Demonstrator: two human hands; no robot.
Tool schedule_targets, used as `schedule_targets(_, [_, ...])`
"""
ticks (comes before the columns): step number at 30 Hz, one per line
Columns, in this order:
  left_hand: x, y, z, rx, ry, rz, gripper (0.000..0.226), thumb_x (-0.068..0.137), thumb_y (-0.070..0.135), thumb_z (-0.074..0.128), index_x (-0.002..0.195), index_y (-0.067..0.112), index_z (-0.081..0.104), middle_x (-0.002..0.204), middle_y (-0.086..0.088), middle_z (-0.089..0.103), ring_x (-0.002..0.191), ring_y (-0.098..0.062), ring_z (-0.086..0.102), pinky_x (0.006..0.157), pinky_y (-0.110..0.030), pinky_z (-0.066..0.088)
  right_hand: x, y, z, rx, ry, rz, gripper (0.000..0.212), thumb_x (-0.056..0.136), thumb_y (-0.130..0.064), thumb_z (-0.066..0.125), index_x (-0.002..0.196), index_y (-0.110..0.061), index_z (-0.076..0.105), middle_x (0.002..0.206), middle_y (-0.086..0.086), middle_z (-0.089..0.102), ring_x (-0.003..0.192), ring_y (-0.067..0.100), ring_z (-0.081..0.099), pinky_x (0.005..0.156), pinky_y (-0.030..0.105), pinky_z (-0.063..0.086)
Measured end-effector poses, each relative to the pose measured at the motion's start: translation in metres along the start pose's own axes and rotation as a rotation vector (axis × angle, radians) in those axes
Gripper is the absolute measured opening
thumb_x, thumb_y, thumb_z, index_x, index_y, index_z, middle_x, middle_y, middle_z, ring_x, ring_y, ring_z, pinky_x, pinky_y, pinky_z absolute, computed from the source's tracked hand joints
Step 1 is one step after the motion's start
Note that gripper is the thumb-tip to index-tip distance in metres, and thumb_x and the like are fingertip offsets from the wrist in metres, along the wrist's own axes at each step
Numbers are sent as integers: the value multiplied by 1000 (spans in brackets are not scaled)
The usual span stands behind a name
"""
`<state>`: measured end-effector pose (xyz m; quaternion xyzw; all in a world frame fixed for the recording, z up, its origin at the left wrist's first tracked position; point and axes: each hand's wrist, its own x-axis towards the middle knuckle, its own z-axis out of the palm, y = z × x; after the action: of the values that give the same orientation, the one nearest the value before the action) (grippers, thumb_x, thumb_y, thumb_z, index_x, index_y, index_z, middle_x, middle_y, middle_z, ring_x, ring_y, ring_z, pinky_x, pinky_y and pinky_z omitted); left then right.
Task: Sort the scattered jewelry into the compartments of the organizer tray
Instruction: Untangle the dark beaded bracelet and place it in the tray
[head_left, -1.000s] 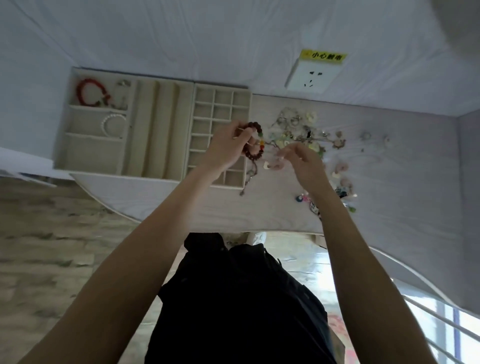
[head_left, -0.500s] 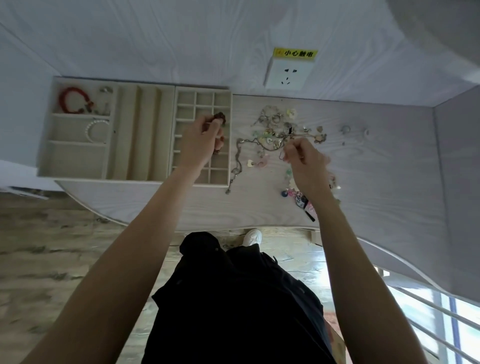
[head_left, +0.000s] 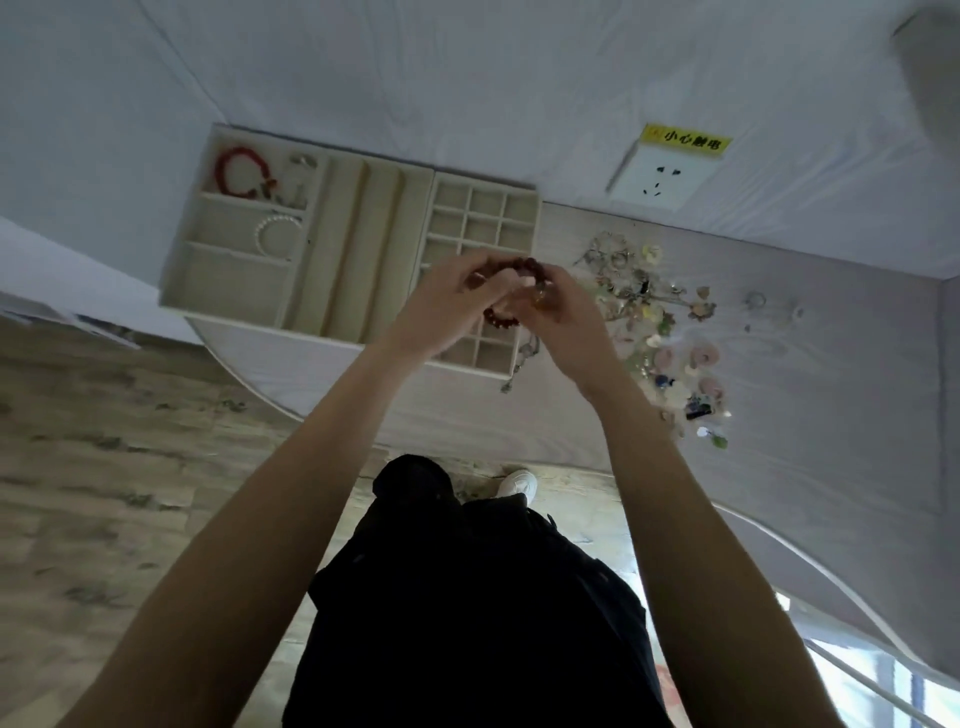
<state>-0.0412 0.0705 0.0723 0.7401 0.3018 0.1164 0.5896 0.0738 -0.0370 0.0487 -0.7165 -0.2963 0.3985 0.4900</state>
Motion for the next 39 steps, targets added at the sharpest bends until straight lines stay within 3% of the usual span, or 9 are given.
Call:
schedule_targets(2, [-5,-9,-25,-60,138,-11,23,86,22,63,107,28,57,82,13,60,69,8,58,67,-10,43,12,-11,28,91,76,73,26,88,-1,60,110,-11,51,85,4,65,72,9,67,66,21,54])
schedule_targets(6, [-20,-45,-92,-158,403,-166,31,80,20,66,107,26,53,88,2,61,77,-13,62,81,-39,56,50,-29,102,248,23,149,21,87,4,59,98,-9,47,76,9,62,56,8,65,56,23,56])
schedule_targets(10, [-28,-82,-159,161,577,-229,15,93,14,58,108,13,58,99,-6,63,82,-19,64,78,-37,55,86,-49,172,107,-103,62,18,89,1,57,91,-14,48,79,8,59,60,18,65,57,32,58])
schedule_targets(14, [-25,-108,-200,619,555,-209,20,95,12,51,113,6,59,109,-17,57,88,-32,61,76,-37,44,119,-56,229,-198,-118,-96,21,84,1,55,88,-18,48,76,2,57,71,26,61,66,41,54])
schedule_targets(17, [-20,-118,-214,691,508,-207,29,94,7,48,122,5,55,116,-19,54,90,-35,58,74,-31,37,142,-56,256,-331,-131,-117,9,87,-8,55,95,-13,57,90,9,64,80,25,61,72,34,49])
schedule_targets(22, [-25,-126,-224,738,500,-226,37,92,5,47,129,1,51,119,-19,59,109,-35,53,86,-35,40,159,-57,278,-449,-186,-94,20,95,-11,48,107,-4,62,107,14,65,97,27,60,90,32,38])
schedule_targets(27, [-37,-135,-231,823,402,-157,31,86,2,53,117,-2,59,112,-20,60,106,-36,55,84,-42,46,155,-57,267,-522,-82,-239,24,86,-1,51,104,-3,67,103,15,68,97,30,60,82,35,46])
schedule_targets(33, [-38,-146,-237,935,144,-64,41,82,0,56,124,-1,56,126,-17,56,115,-35,51,97,-42,41,161,-38,266,-959,-226,-693,28,79,-7,43,87,-7,69,89,12,68,77,33,60,77,36,38])
schedule_targets(39, [-35,-148,-231,1073,102,-141,48,88,20,32,125,2,55,120,-17,57,115,-34,50,98,-42,38,165,-29,256,-1085,-215,-850,24,78,-9,54,96,-6,69,84,10,70,72,30,62,68,34,53])
